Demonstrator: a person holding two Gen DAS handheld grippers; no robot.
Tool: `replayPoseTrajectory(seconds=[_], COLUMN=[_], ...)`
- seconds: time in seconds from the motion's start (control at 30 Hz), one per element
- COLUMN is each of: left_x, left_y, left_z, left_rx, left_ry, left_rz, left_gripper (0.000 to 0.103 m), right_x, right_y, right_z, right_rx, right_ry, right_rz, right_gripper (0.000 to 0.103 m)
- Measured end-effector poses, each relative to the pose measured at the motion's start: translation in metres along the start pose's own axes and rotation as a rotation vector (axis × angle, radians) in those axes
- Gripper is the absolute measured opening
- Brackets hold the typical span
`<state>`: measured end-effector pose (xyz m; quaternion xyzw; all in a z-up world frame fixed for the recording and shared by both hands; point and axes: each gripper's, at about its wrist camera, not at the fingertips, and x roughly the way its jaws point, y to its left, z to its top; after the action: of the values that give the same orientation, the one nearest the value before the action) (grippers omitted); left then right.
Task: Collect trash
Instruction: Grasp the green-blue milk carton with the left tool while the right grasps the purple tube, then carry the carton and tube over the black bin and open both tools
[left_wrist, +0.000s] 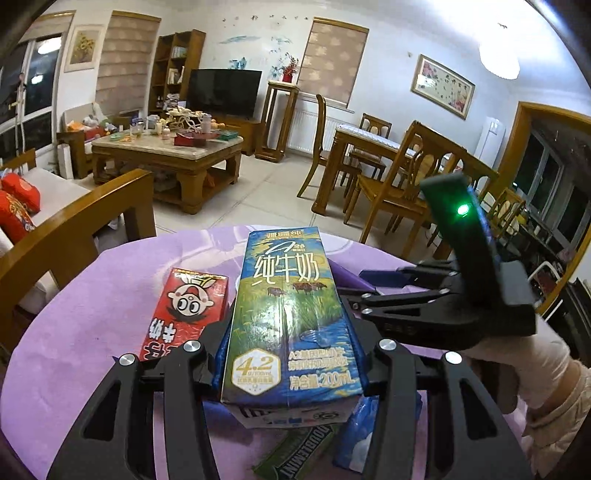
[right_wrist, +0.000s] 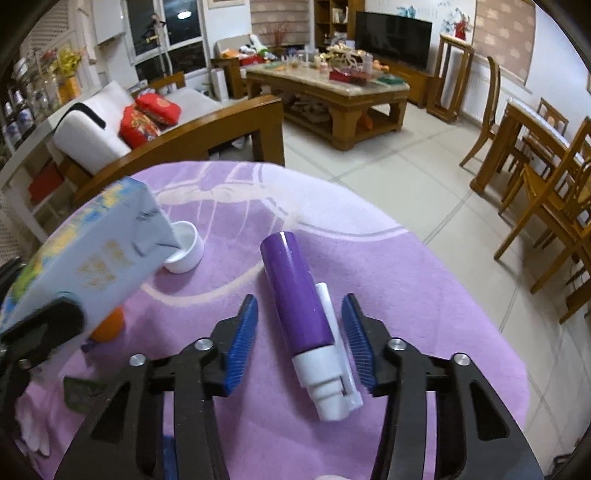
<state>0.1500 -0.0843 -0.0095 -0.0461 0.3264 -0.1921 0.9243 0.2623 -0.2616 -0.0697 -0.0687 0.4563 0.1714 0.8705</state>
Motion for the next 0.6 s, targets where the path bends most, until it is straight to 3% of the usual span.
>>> replayPoseTrajectory(seconds=[0.17,0.33,0.6], left_x=[0.000,-0.001,-0.001], left_y=[0.000,-0.001,-0.004], left_z=[-0.003,-0.003,-0.003], left_rx=[-0.012,-0.007,0.016], left_ry=[-0.006,-0.006,-0.019], left_rz=[-0.003,-0.005,-0.073], left_gripper=[0.049,0.049,0.049], right_x=[0.004,-0.011,-0.097], right_y=[-0.001,-0.007,-0.017], right_z=[0.000,-0.012,-0.061], right_rx=[0.033,0.070,0.187], right_ry=[0.001,-0.006,-0.155], right_rz=[0.005,0.030,0.135], right_gripper=[0.030,0.030,0.025])
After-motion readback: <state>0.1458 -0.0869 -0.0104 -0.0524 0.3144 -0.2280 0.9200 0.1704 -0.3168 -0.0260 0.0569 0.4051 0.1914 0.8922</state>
